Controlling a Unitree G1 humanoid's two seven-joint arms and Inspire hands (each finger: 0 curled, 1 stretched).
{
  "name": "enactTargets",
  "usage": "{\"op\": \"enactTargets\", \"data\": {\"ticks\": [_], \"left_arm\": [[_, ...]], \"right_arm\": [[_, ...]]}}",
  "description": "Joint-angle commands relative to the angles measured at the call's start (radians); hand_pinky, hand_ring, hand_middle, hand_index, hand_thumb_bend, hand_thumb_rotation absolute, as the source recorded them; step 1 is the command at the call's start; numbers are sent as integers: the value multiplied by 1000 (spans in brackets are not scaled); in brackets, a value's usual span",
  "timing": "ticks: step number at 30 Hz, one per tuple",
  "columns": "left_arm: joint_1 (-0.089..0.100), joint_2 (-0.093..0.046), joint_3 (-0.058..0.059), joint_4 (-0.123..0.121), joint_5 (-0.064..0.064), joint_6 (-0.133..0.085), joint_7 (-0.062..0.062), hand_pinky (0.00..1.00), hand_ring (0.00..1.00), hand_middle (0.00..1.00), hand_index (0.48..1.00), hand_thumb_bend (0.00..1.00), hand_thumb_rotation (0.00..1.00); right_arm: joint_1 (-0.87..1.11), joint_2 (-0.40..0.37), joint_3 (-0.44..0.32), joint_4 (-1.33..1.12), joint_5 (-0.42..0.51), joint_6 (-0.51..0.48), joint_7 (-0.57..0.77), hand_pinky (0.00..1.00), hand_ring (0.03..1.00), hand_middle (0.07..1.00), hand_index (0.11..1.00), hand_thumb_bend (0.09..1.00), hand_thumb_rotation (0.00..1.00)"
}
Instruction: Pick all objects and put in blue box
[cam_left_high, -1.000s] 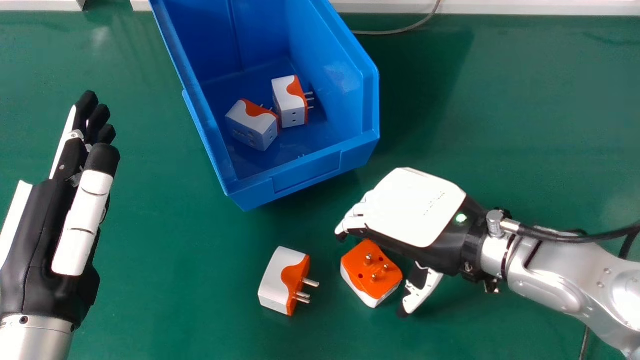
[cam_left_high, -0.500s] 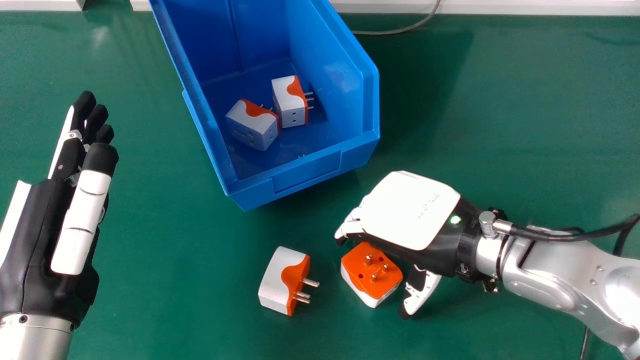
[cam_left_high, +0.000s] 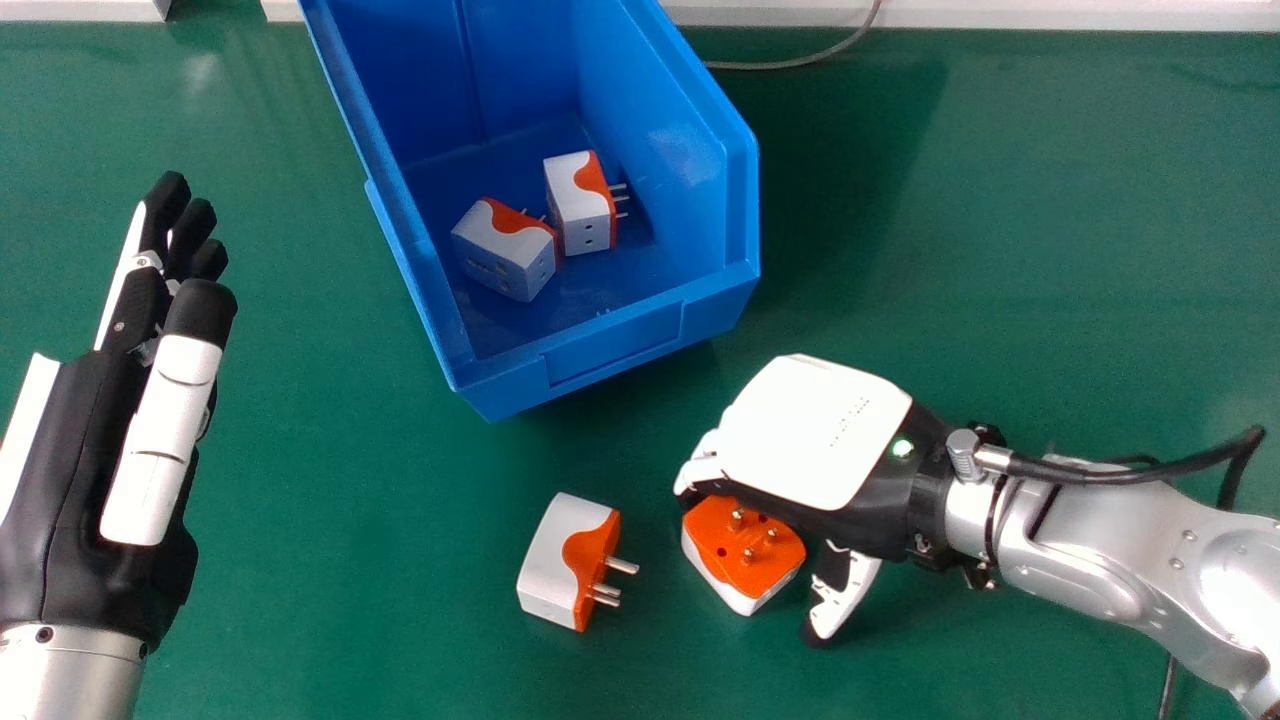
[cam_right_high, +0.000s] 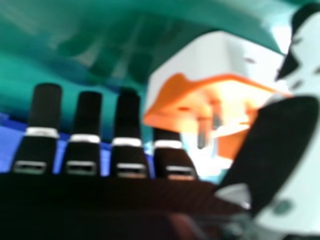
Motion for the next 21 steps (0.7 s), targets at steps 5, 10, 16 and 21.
{"op": "enactTargets", "data": {"ticks": [5,10,16,21], "left_arm": [[3,3,10,-27,1,-5,4,1000,1000,1000,1000,806,964],[5,1,10,-27,-2,-6,3,1000,1000,1000,1000,809,963],[5,1,12,-24,-6,-8,1,1000,1000,1000,1000,810,962],[3,1,15,-25,-9,-6,0,1000,1000,1000,1000,805,963]], "right_arm": [[-25,-16,13,16,-7,-13,-23,603,730,746,721,736,308],[-31,-11,12,37,7,-20,-44,579,680,692,681,718,280],[-26,1,7,50,5,1,-77,495,560,588,588,660,214],[-19,4,6,58,-6,12,-126,398,448,500,540,590,128]]}}
